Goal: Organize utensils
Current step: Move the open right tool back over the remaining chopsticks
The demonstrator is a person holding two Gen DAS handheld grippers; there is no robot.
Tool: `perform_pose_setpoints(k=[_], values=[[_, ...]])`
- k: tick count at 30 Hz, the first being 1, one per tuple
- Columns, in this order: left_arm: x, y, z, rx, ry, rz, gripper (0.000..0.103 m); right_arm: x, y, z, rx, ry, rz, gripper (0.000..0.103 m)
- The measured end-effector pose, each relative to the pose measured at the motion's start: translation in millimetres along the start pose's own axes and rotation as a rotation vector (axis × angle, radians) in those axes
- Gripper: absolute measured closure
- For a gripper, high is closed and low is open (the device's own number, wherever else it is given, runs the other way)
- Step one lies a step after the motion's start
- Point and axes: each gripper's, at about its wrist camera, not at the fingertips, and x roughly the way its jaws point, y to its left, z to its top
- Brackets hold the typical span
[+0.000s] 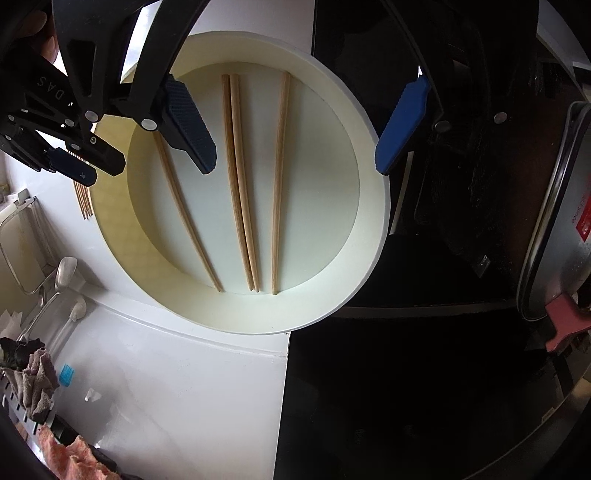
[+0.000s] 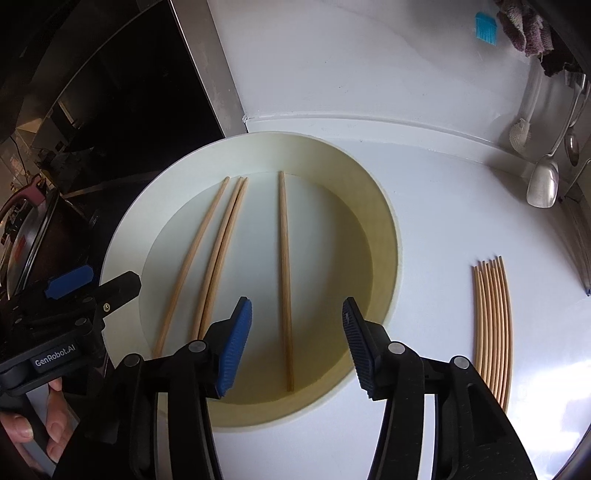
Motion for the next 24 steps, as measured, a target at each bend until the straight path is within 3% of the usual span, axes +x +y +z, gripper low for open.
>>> perform_pose_setpoints(k=[11, 24], values=[[-41, -23, -19, 0.006, -0.053, -0.007, 0.01, -38, -32, -40, 0.026, -0.012, -0.023, 0.045], [-58, -90, -35, 0.066, -0.061, -0.028, 0.01, -70, -98, -73, 0.083, -0.033, -0.049, 0.04]])
